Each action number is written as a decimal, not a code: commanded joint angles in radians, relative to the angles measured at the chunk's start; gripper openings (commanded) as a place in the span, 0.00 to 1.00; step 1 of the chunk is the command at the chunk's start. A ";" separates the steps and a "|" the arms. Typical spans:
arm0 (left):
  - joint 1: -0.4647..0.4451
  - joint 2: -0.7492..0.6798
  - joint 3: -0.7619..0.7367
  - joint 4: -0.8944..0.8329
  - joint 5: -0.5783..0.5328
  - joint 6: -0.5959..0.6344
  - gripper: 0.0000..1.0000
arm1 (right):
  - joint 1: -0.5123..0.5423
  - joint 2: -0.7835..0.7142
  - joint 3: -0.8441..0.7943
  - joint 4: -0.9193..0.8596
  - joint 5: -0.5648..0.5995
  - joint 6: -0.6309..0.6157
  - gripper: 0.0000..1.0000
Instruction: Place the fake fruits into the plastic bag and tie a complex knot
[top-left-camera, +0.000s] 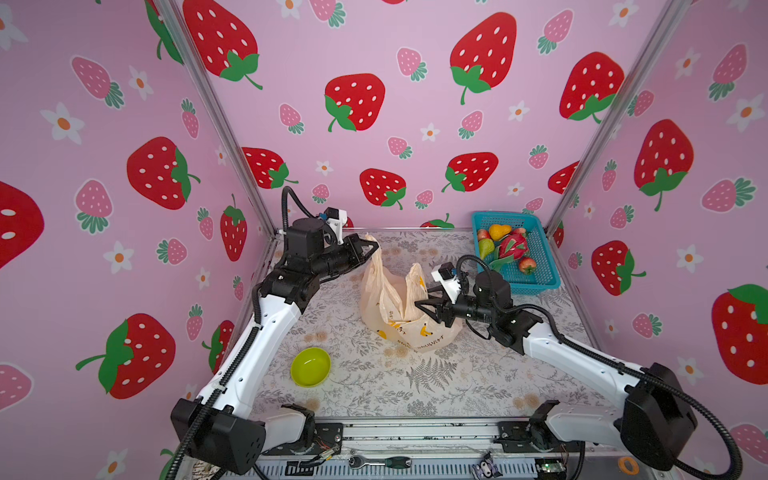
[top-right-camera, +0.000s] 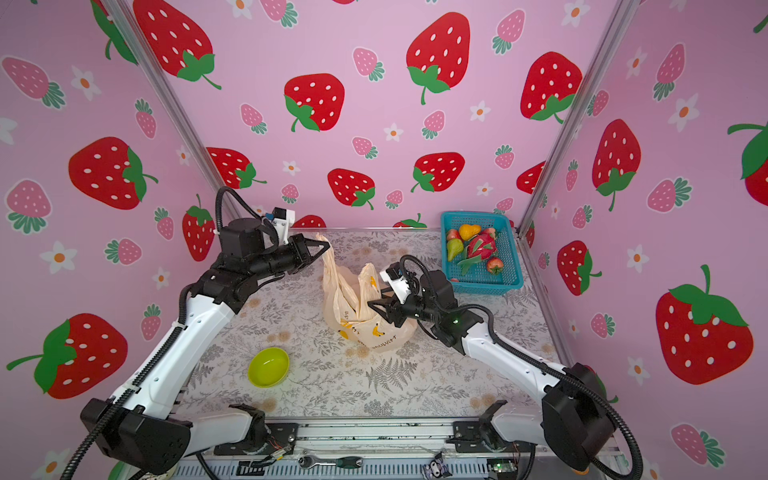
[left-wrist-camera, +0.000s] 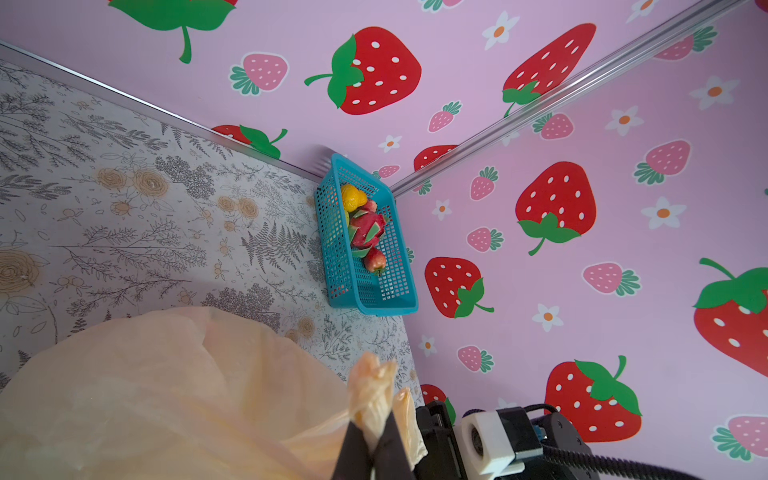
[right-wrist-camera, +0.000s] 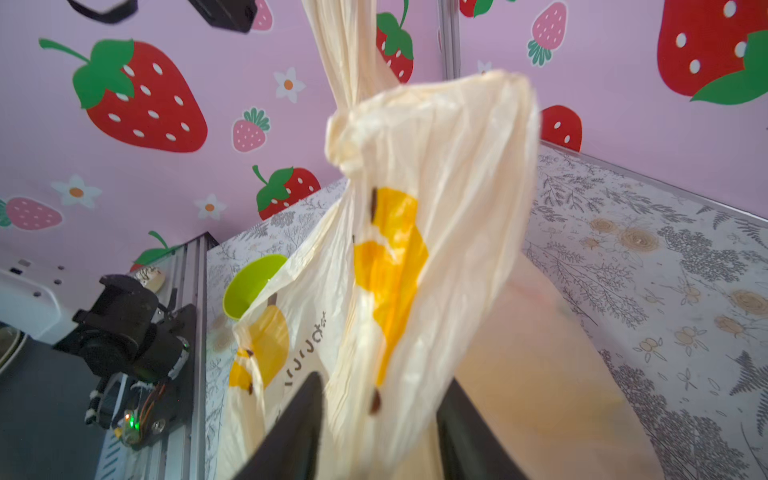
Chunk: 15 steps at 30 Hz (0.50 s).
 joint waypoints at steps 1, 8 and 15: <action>0.005 -0.004 0.009 0.008 -0.010 0.027 0.00 | 0.001 -0.035 -0.010 0.096 0.031 -0.007 0.13; 0.007 -0.065 0.025 -0.057 -0.109 0.113 0.44 | 0.002 -0.067 -0.022 0.183 0.180 0.080 0.02; -0.010 -0.210 0.016 -0.112 -0.341 0.187 0.59 | 0.005 -0.069 -0.035 0.204 0.327 0.222 0.00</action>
